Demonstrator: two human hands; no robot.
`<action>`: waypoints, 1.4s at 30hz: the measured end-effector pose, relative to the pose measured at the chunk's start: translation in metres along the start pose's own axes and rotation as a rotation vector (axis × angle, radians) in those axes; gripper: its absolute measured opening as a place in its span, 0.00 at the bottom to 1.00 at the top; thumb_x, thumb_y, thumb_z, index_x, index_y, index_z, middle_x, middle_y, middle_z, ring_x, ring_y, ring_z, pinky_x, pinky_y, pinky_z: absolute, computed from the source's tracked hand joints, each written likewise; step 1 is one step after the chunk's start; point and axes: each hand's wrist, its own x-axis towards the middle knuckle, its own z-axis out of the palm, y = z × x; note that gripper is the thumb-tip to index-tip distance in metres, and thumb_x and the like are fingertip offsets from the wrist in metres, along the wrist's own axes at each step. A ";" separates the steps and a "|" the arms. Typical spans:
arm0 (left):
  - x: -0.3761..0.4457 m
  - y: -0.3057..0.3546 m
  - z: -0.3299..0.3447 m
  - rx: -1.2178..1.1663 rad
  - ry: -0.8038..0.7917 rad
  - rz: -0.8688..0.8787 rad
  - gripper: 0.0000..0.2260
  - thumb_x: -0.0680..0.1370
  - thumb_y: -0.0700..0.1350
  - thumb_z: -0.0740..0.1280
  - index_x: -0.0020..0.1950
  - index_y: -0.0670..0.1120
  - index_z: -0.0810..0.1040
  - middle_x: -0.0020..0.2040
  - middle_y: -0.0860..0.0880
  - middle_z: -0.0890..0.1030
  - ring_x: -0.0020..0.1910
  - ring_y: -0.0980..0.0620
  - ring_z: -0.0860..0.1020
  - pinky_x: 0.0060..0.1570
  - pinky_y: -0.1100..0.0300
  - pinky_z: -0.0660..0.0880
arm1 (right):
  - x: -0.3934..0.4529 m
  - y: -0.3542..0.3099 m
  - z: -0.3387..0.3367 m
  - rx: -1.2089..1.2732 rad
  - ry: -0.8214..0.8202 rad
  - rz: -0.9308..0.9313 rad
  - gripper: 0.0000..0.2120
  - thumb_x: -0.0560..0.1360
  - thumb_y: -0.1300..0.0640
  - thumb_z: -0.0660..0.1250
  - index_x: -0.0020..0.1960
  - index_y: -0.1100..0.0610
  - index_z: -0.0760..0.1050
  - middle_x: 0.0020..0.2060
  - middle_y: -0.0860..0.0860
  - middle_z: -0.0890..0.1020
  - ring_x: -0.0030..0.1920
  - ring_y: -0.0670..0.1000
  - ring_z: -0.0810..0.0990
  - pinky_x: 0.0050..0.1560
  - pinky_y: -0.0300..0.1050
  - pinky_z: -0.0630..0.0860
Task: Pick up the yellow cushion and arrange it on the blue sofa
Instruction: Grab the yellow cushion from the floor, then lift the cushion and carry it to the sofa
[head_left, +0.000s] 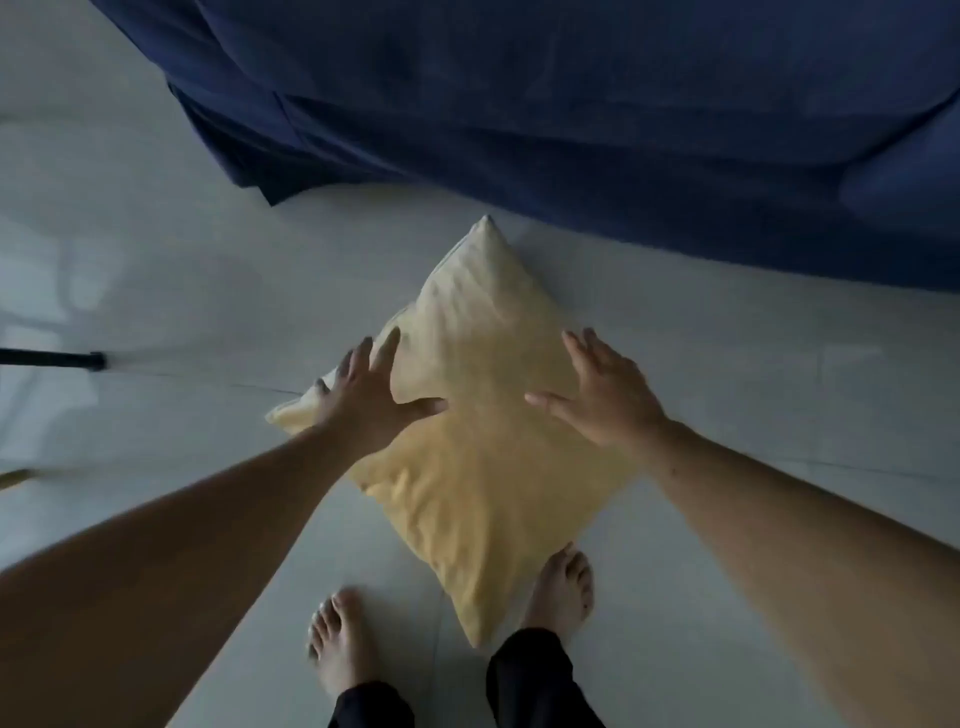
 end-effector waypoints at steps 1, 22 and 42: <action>0.010 -0.005 0.009 -0.013 -0.007 -0.029 0.54 0.63 0.78 0.64 0.81 0.61 0.41 0.83 0.47 0.47 0.82 0.43 0.48 0.73 0.29 0.51 | 0.013 0.004 0.009 0.002 0.024 0.004 0.50 0.72 0.25 0.57 0.82 0.50 0.41 0.82 0.57 0.47 0.81 0.57 0.50 0.79 0.59 0.49; 0.034 -0.012 0.063 -0.576 0.163 -0.096 0.27 0.74 0.56 0.72 0.73 0.63 0.71 0.69 0.52 0.77 0.69 0.48 0.74 0.70 0.53 0.67 | 0.050 -0.007 0.075 0.059 0.321 -0.224 0.43 0.77 0.47 0.69 0.82 0.45 0.46 0.48 0.60 0.82 0.48 0.61 0.81 0.46 0.52 0.77; -0.203 0.068 -0.217 -0.321 0.246 0.390 0.15 0.79 0.59 0.63 0.66 0.68 0.76 0.52 0.59 0.80 0.57 0.52 0.78 0.58 0.52 0.75 | -0.244 -0.109 -0.145 0.090 0.446 -0.105 0.44 0.81 0.64 0.57 0.75 0.30 0.33 0.40 0.53 0.78 0.38 0.53 0.77 0.36 0.46 0.73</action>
